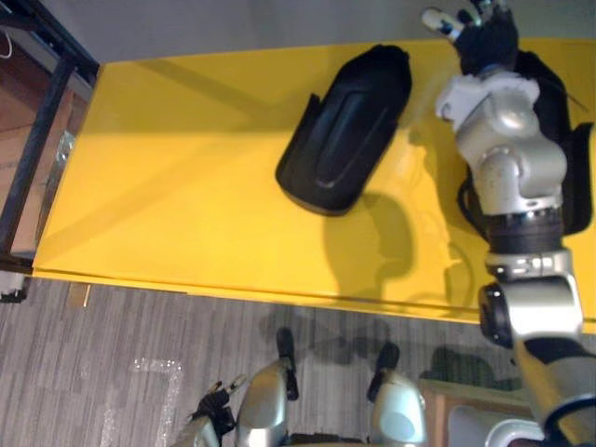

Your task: Walk over and take plastic housings, then place them on the shelf

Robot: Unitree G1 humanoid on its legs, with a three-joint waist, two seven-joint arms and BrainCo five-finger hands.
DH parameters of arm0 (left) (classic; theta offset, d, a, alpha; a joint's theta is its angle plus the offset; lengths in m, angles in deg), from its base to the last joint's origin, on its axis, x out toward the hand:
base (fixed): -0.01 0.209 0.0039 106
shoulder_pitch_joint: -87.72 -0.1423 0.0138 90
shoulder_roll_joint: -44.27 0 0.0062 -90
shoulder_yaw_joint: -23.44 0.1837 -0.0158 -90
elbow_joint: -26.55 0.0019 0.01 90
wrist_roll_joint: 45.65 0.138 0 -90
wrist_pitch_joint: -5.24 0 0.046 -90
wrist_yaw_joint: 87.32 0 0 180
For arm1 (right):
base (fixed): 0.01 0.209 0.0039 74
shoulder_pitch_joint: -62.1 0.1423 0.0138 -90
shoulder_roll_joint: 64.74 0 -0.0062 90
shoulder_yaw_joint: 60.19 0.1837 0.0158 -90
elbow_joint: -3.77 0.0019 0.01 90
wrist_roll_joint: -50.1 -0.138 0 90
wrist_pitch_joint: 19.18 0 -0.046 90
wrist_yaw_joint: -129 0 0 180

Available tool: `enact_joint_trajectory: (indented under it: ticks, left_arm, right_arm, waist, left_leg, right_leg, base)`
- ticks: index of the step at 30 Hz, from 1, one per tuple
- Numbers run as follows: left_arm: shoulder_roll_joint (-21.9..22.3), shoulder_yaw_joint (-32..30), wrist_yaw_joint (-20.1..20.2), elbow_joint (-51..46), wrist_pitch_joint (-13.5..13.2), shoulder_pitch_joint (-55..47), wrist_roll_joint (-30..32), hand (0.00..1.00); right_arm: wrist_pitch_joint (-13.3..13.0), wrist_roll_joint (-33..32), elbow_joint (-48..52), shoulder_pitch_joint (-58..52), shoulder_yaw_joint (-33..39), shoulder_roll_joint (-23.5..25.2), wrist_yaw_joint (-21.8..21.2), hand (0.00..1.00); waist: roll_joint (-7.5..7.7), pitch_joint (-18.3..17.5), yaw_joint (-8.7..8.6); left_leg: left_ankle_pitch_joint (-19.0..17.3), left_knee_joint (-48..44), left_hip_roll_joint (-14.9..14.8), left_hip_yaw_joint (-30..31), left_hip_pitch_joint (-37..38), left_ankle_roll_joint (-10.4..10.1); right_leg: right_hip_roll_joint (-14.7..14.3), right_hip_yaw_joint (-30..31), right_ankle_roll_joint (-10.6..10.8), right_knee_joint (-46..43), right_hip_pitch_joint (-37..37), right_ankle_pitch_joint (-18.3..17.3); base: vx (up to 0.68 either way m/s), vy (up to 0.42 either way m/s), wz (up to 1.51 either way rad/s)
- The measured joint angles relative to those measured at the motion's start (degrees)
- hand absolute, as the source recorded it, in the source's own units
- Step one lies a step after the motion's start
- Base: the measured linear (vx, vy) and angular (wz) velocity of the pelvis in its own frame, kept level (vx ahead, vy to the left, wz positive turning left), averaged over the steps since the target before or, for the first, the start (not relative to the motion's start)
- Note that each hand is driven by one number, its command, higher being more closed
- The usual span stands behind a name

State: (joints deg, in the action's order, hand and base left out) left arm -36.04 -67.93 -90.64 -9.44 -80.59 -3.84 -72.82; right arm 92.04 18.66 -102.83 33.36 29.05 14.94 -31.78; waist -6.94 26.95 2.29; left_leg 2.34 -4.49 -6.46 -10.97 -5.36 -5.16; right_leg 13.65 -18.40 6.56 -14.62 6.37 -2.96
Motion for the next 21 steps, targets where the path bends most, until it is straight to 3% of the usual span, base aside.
enact_joint_trajectory:
  ticks: [8,21]
  left_arm:
    - [-0.1,0.4,-0.1,0.1,0.0,0.0,0.0,0.0]
    - [-1.2,2.4,-0.4,1.2,0.0,0.6,-1.6,0.0]
  right_arm:
    - [0.6,-1.5,0.0,-7.8,-1.1,4.5,-1.6,0.0]
    - [-2.4,-0.6,0.2,-9.7,-1.1,6.9,-2.3,0.0]
  waist:
    - [0.02,0.0,-0.08]
    - [0.91,0.0,-0.09]
  left_leg:
    - [0.0,0.1,-0.2,-0.8,0.6,0.0]
    - [0.0,0.3,-0.3,-0.9,0.7,0.0]
  right_leg:
    - [-0.2,1.2,0.0,-0.2,0.1,0.0]
    - [-0.3,1.2,0.0,-0.2,0.3,0.0]
  base:
    - [-0.01,-0.004,-0.05]
    - [0.0,0.0,0.0]
